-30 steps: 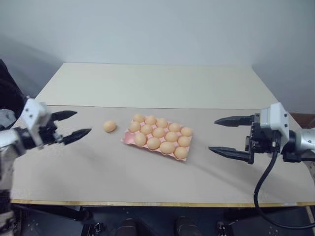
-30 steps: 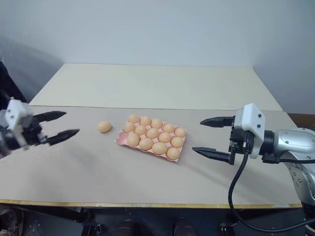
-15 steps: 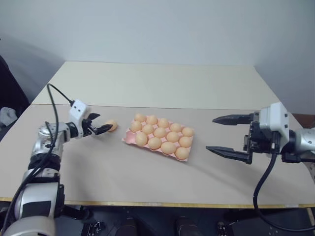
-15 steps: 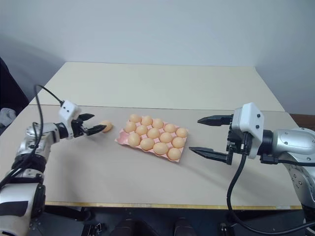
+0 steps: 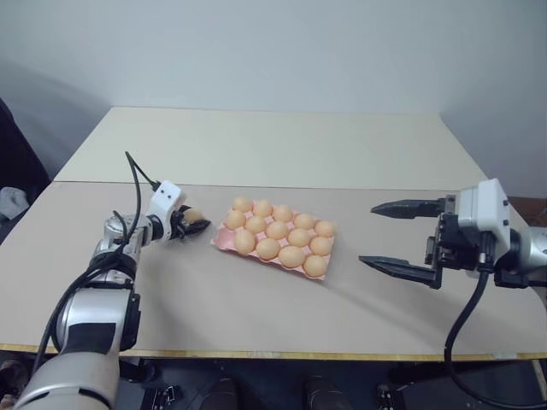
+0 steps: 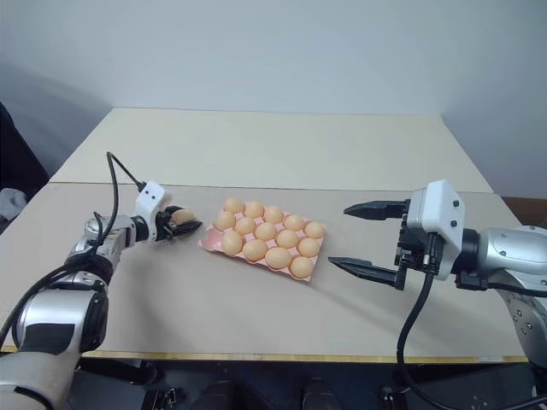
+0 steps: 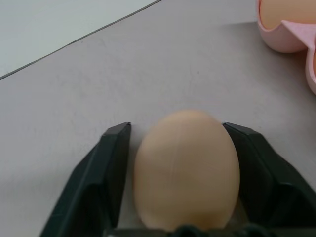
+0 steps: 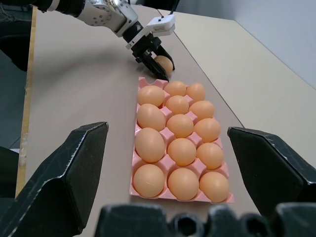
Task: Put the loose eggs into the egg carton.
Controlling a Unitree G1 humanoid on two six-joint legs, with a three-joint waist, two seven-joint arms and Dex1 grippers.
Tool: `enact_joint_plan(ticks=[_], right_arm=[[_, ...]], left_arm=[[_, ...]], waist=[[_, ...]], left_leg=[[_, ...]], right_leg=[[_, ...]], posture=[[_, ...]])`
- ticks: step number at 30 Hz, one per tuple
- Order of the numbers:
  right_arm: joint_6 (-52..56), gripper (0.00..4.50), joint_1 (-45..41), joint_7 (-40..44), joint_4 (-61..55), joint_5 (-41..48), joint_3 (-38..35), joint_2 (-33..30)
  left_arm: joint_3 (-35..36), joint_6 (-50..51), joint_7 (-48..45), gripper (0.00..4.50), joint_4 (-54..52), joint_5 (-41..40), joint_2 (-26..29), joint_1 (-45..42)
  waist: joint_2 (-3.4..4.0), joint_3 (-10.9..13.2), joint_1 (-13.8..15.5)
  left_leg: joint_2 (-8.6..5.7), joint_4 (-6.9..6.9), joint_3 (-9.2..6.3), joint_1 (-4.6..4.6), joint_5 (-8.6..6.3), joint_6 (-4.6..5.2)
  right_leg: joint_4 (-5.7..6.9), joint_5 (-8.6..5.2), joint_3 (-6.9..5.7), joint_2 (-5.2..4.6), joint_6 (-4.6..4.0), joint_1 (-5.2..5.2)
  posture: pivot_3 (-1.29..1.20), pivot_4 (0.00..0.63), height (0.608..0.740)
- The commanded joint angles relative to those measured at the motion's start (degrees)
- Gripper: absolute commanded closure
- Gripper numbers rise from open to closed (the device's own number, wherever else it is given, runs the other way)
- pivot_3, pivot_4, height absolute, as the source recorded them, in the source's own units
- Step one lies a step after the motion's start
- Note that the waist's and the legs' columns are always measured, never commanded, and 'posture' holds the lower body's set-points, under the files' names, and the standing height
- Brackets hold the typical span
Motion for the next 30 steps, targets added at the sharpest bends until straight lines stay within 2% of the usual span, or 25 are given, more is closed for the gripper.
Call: enact_joint_plan(ticks=[1, 6, 9, 13, 16, 21, 26, 30], right_arm=[[0.2, 0.00, 0.1, -0.4, -1.4, 1.2, -2.7, -1.0], [-0.2, 0.00, 0.1, -0.7, -1.2, 1.0, -2.5, -0.8], [-0.5, 0.00, 0.0, -0.8, -0.9, 0.7, -2.1, -0.6], [-0.6, 0.00, -0.7, -0.9, -0.7, 0.6, -1.2, -0.3], [-0.7, 0.00, -1.0, -0.9, -0.6, 0.6, -0.9, -0.2], [-0.4, 0.00, -1.0, -1.1, -1.0, 0.8, -1.1, -0.3], [-0.1, 0.00, -0.6, -1.5, -1.6, 1.2, -1.8, -0.4], [0.0, 0.00, -0.4, -1.8, -1.9, 1.3, -2.0, -0.3]], left_arm=[[0.6, -0.9, 0.4, 2.63, 0.9, 0.6, 1.0, -0.9], [2.0, -3.2, -3.0, 2.70, -1.0, -0.8, 3.1, -1.0], [4.3, -3.6, -10.4, 2.70, -4.8, -4.5, 4.1, -1.9], [4.5, -1.1, -23.6, 2.70, -16.3, -9.8, 3.3, 0.8], [2.8, 1.1, -28.9, 2.70, -24.8, -11.7, 2.5, 4.5], [0.3, 4.1, -29.0, 2.70, -32.9, -12.0, 0.0, 9.1], [-1.7, 4.4, -27.6, 2.70, -33.4, -10.5, -0.4, 10.2], [-1.9, 6.1, -27.6, 1.43, -33.7, -10.9, -0.3, 10.2]], waist=[[0.00, 0.0, 0.0], [0.00, 0.0, -0.1], [0.00, 0.0, 0.0], [0.00, 0.0, 0.4], [0.02, 0.0, 0.2], [0.02, 0.0, 0.0], [0.02, 0.0, -0.1], [0.02, 0.0, 0.0]], left_leg=[[0.00, 0.00, 0.00, 0.00, 0.00, 0.00], [0.00, 0.00, 0.00, 0.00, 0.00, 0.00], [0.00, 0.00, 0.00, -0.05, 0.00, 0.00], [0.00, 0.01, -0.02, -0.07, 0.00, 0.00], [0.00, 0.02, -0.02, -0.08, 0.00, -0.01], [0.01, 0.06, -0.03, -0.04, 0.01, 0.00], [0.01, 0.08, -0.05, -0.04, 0.01, 0.01], [0.01, 0.08, -0.05, -0.06, 0.01, 0.01]], right_leg=[[0.01, 0.00, 0.00, 0.00, 0.00, 0.00], [0.00, 0.00, 0.01, 0.01, 0.00, -0.01], [-0.01, 0.00, 0.00, 0.00, 0.00, -0.03], [-0.02, 0.00, -0.06, -0.01, 0.00, -0.01], [-0.03, 0.00, -0.05, -0.02, 0.00, 0.00], [0.02, 0.00, -0.02, 0.00, 0.00, 0.00], [0.01, 0.00, -0.02, 0.01, 0.00, 0.00], [-0.01, 0.00, -0.02, 0.00, 0.00, 0.00]], posture=[[0.00, 0.150, 0.740], [0.00, 0.150, 0.740], [0.00, 0.150, 0.740], [0.00, 0.150, 0.740], [0.00, 0.150, 0.740], [0.00, 0.150, 0.740], [0.00, 0.150, 0.740], [0.00, 0.150, 0.740]])
